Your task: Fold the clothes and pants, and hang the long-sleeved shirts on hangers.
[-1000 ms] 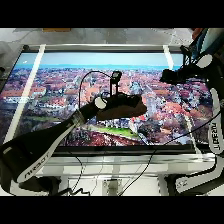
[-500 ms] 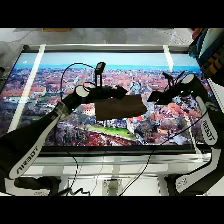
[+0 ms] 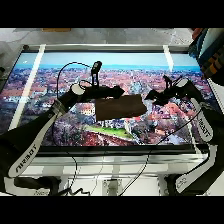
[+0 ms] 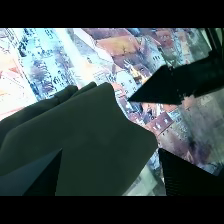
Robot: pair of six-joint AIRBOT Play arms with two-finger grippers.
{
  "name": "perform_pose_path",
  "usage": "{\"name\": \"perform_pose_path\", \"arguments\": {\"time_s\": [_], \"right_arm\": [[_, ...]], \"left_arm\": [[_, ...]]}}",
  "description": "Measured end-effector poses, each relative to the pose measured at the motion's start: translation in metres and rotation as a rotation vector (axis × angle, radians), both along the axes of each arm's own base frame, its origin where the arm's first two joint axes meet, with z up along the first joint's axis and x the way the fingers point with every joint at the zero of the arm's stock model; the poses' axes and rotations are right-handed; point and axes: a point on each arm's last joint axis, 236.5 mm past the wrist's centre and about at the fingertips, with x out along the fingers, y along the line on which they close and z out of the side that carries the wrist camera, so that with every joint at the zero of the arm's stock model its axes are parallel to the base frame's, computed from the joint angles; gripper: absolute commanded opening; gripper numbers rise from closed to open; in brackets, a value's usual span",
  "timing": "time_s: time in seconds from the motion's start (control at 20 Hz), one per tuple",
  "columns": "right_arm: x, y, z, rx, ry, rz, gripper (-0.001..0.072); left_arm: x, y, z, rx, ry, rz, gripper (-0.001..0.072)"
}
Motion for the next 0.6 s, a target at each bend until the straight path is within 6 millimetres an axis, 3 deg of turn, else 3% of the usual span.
{"name": "perform_pose_path", "arguments": {"time_s": [0.1, 0.25, 0.45, 0.6], "right_arm": [[0.002, 0.005, 0.016, 0.023, -0.006, 0.022, 0.0684], [-0.012, 0.016, 0.023, 0.055, 0.048, 0.08, 0.0684], [-0.034, 0.03, 0.006, 0.064, 0.132, 0.126, 0.0685], [-0.035, 0.035, -0.012, 0.046, 0.14, 0.097, 0.0683]], "left_arm": [[0.0, 0.0, 0.0, 0.0, 0.0, 0.0, 0.069], [0.0, 0.0, 0.0, 0.0, 0.001, -0.001, 0.069], [-0.002, -0.001, -0.001, 0.0, 0.006, -0.009, 0.069], [-0.004, -0.001, -0.001, 0.0, 0.009, -0.015, 0.069]]}}
